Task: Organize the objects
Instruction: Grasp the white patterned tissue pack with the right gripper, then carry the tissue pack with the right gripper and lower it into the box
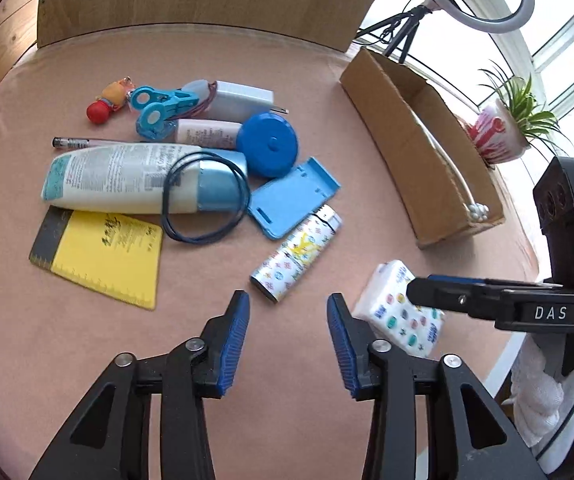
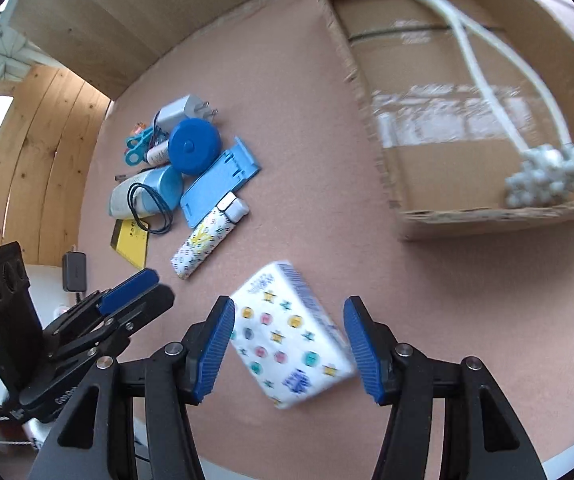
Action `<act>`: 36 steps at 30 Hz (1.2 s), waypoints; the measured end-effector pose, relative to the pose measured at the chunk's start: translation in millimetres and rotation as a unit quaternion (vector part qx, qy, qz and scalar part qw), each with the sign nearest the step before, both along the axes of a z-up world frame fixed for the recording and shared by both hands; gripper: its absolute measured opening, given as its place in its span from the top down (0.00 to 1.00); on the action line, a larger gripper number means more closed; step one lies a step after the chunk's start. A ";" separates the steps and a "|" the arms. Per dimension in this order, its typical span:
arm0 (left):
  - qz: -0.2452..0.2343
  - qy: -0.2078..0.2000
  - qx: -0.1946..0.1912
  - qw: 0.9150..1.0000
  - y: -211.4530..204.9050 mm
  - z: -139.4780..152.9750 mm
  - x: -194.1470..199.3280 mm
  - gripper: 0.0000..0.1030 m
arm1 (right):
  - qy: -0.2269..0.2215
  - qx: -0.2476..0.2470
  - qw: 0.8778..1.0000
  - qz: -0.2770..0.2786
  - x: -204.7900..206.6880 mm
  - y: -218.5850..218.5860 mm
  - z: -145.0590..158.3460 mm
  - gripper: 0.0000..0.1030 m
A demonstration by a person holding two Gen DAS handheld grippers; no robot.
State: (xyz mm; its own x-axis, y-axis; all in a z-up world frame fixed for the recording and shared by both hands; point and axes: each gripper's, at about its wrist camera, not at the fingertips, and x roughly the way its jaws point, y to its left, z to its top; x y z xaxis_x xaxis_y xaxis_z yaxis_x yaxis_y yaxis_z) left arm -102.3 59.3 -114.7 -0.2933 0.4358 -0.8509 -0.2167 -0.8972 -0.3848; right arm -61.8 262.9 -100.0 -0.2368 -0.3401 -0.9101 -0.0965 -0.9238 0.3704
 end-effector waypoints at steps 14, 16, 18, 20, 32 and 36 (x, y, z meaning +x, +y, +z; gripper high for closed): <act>-0.045 -0.023 0.043 0.998 49.0 4.4 54.2 0.49 | 0.004 -0.002 0.997 0.081 6.9 -2.2 -7.4 0.63; -0.045 -0.023 0.050 0.997 52.6 4.2 57.0 0.50 | -0.004 -0.015 0.997 0.080 7.1 -3.2 -10.9 0.67; -0.050 -0.020 0.053 0.997 55.6 5.3 59.4 0.51 | -0.012 -0.032 0.997 0.074 7.3 -2.9 -13.8 0.67; -0.055 -0.015 0.049 0.997 56.2 7.5 60.9 0.51 | -0.024 -0.050 0.996 0.069 7.2 -4.1 -17.2 0.68; -0.074 0.000 0.028 0.997 63.9 10.2 67.5 0.51 | -0.035 -0.054 0.996 0.054 9.2 -1.3 -20.5 0.68; -0.075 -0.002 0.032 0.997 65.5 12.6 69.2 0.51 | -0.029 -0.047 0.997 0.051 11.9 -0.7 -16.7 0.68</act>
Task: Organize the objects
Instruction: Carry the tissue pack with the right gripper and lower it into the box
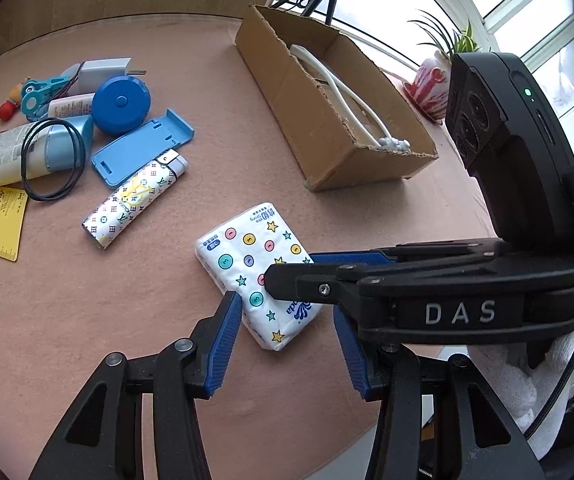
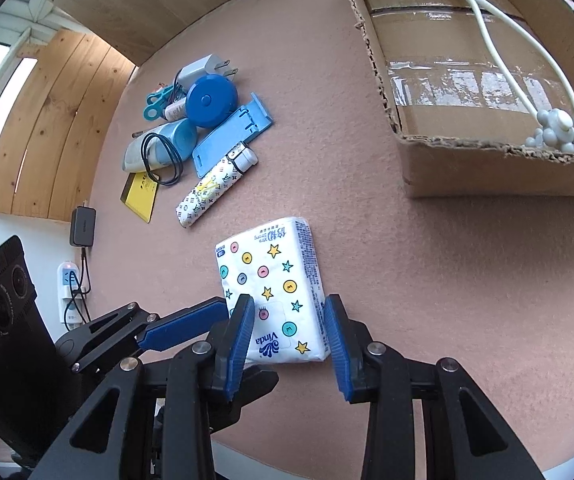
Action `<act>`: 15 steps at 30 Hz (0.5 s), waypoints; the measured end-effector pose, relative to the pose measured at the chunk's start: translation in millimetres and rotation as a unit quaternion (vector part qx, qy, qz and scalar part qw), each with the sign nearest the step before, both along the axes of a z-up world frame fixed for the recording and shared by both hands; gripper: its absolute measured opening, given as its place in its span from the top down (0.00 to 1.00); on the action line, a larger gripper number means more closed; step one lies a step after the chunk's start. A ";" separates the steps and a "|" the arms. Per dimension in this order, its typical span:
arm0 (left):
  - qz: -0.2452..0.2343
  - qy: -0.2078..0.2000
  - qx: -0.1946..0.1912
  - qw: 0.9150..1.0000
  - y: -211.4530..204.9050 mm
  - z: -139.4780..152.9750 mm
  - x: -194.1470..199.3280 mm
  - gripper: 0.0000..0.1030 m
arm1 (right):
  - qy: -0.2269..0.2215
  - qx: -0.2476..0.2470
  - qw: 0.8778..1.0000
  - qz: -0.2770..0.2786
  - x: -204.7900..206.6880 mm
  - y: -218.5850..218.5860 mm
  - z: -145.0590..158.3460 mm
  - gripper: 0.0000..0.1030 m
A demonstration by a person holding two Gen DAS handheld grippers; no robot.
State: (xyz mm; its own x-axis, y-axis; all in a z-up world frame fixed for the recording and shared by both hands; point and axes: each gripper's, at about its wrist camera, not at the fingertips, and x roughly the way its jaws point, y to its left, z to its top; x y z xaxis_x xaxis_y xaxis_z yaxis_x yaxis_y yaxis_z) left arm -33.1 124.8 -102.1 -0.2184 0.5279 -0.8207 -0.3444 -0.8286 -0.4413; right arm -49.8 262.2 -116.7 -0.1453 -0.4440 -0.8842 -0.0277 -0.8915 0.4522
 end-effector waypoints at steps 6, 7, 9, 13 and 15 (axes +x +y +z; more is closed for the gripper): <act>-0.008 0.008 0.005 1.000 11.2 12.2 -2.3 0.51 | 0.013 -0.010 1.000 -0.018 4.4 8.5 10.4 0.68; -0.009 0.012 0.006 1.000 14.8 16.0 -4.2 0.51 | 0.017 -0.010 1.000 -0.019 4.7 9.4 13.3 0.68; -0.011 0.017 0.007 1.000 19.5 21.2 -3.8 0.51 | 0.022 -0.010 1.000 -0.020 4.6 11.2 18.4 0.68; -0.014 0.022 0.008 1.000 22.3 28.9 -10.0 0.51 | 0.030 -0.017 0.999 -0.032 6.1 16.7 26.9 0.68; -0.017 0.030 0.005 0.999 29.7 34.0 -10.8 0.51 | 0.038 -0.020 0.998 -0.037 6.7 19.9 33.9 0.68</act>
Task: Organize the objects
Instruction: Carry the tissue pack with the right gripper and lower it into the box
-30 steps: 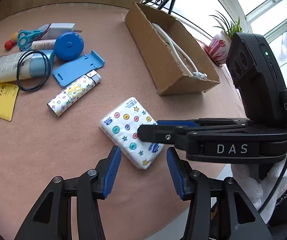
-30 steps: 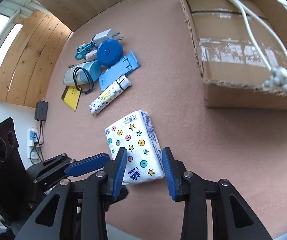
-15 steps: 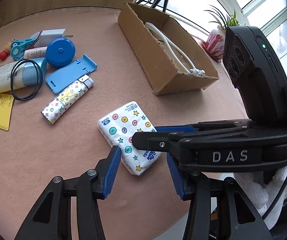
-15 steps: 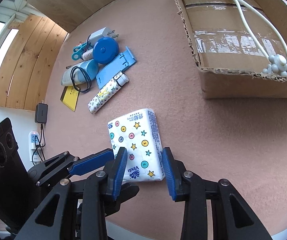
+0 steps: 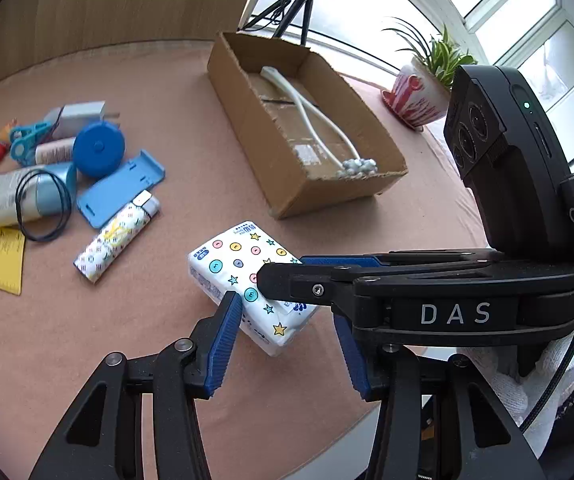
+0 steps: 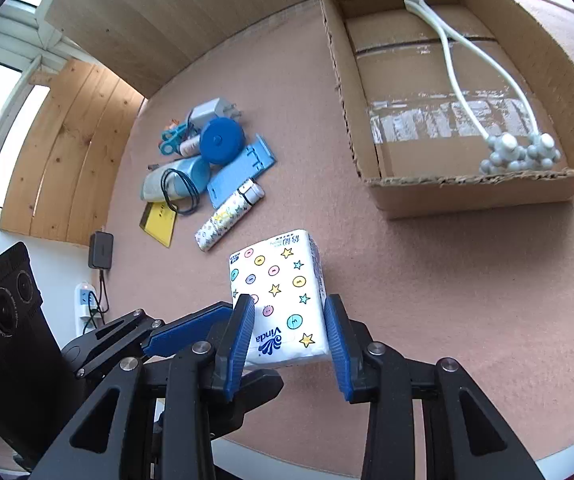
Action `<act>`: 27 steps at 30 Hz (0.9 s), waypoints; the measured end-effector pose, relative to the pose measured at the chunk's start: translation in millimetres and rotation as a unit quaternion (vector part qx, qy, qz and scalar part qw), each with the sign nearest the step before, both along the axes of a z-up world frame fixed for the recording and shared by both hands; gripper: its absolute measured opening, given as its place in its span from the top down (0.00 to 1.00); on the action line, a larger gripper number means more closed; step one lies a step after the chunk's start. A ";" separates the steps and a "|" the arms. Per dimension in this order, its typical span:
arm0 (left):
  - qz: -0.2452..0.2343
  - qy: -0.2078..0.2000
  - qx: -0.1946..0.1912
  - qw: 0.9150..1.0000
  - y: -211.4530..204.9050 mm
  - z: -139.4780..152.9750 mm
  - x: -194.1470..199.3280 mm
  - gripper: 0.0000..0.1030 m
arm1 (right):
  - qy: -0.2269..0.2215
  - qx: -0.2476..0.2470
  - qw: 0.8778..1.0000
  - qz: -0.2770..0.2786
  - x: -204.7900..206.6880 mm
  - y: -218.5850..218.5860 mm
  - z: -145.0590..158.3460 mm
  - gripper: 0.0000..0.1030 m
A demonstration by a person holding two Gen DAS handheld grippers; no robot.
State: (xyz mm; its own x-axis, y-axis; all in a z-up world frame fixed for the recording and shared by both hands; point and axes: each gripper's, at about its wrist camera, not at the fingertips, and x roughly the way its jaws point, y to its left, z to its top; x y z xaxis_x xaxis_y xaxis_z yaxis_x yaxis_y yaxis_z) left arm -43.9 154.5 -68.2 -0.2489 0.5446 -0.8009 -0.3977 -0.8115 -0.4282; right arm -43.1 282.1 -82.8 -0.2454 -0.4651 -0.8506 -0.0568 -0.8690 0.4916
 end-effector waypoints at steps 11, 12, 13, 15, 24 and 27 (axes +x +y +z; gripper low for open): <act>-0.029 0.057 0.004 0.998 19.7 54.5 -23.9 0.50 | 0.059 0.003 0.998 -0.037 -15.7 29.8 49.1 0.68; -0.033 0.064 0.004 0.997 24.5 59.1 -29.6 0.50 | 0.063 0.004 0.997 -0.039 -18.6 33.8 51.9 0.68; -0.035 0.069 0.004 0.997 27.9 62.0 -33.4 0.50 | 0.067 0.006 0.997 -0.044 -22.5 37.9 55.2 0.68; -0.038 0.077 0.004 0.996 34.9 67.6 -42.7 0.50 | 0.076 0.011 0.996 -0.050 -30.1 44.2 60.1 0.68; -0.042 0.096 -0.003 0.995 68.6 72.4 -90.3 0.50 | 0.093 0.022 0.993 -0.072 -67.2 73.7 63.9 0.68; -0.042 0.099 -0.011 0.994 80.0 66.9 -104.6 0.50 | 0.094 0.025 0.993 -0.073 -76.9 82.0 59.5 0.68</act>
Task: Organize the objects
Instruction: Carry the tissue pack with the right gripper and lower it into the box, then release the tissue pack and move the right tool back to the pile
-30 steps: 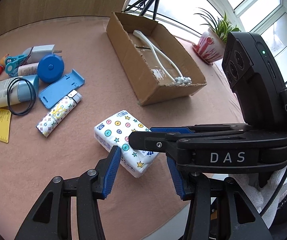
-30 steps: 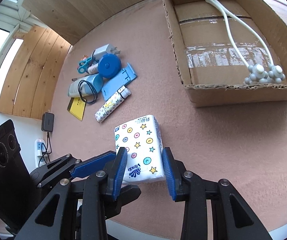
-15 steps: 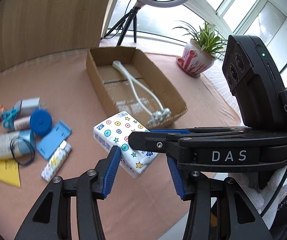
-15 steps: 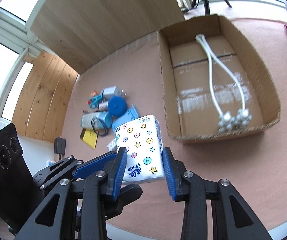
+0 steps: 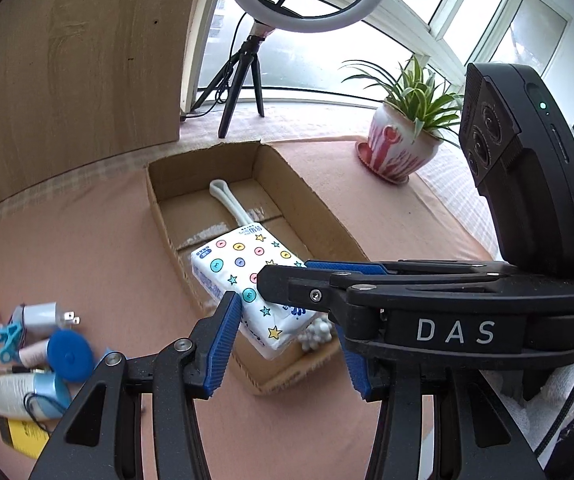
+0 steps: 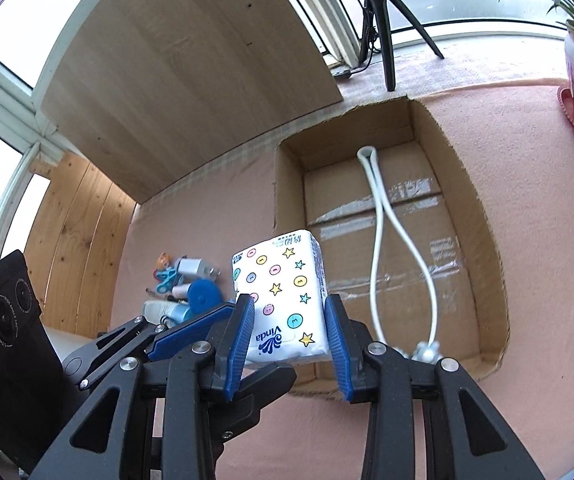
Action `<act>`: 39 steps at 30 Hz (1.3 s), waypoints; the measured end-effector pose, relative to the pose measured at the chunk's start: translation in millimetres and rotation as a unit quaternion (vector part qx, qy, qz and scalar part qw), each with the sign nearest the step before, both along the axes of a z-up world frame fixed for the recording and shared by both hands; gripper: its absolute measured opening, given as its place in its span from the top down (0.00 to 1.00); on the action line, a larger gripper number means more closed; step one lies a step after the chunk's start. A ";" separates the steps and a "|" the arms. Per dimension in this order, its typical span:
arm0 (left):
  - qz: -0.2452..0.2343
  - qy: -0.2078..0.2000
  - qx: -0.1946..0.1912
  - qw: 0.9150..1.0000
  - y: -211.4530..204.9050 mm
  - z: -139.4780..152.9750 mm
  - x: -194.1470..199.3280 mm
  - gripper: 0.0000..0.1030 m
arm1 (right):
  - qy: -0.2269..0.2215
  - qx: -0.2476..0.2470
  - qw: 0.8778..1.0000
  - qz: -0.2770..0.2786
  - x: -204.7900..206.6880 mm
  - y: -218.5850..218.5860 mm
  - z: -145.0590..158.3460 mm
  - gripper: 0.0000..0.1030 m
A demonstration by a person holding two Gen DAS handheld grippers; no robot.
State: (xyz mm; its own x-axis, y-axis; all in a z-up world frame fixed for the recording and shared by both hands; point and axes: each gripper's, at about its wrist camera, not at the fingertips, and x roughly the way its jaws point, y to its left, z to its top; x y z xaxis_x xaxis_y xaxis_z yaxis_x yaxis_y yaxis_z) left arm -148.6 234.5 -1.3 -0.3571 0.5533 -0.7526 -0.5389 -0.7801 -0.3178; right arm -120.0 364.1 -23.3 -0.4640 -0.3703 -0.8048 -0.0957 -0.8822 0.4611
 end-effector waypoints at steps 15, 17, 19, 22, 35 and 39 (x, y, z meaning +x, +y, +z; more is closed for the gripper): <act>0.007 -0.014 -0.030 0.999 18.5 -34.9 -32.0 0.50 | -0.010 0.000 1.000 -0.005 -19.7 8.2 -25.8 0.66; 0.017 -0.011 -0.038 0.999 18.0 -38.7 -34.3 0.46 | -0.006 0.006 1.000 -0.014 -19.2 8.0 -25.9 0.63; 0.027 -0.016 -0.040 0.999 14.7 -40.2 -37.3 0.43 | -0.005 0.010 1.000 -0.020 -18.6 7.7 -25.7 0.57; 0.027 -0.012 -0.040 0.999 10.2 -39.1 -36.0 0.43 | -0.008 0.011 1.000 -0.020 -18.1 6.0 -26.0 0.56; 0.060 -0.018 -0.027 0.998 -31.2 -35.8 -30.2 0.43 | 0.015 0.027 0.999 -0.016 -12.1 -12.4 -14.0 0.55; 0.082 -0.025 -0.026 0.996 -57.2 -36.9 -32.5 0.43 | 0.034 0.051 0.998 -0.006 -14.6 -30.4 -10.4 0.55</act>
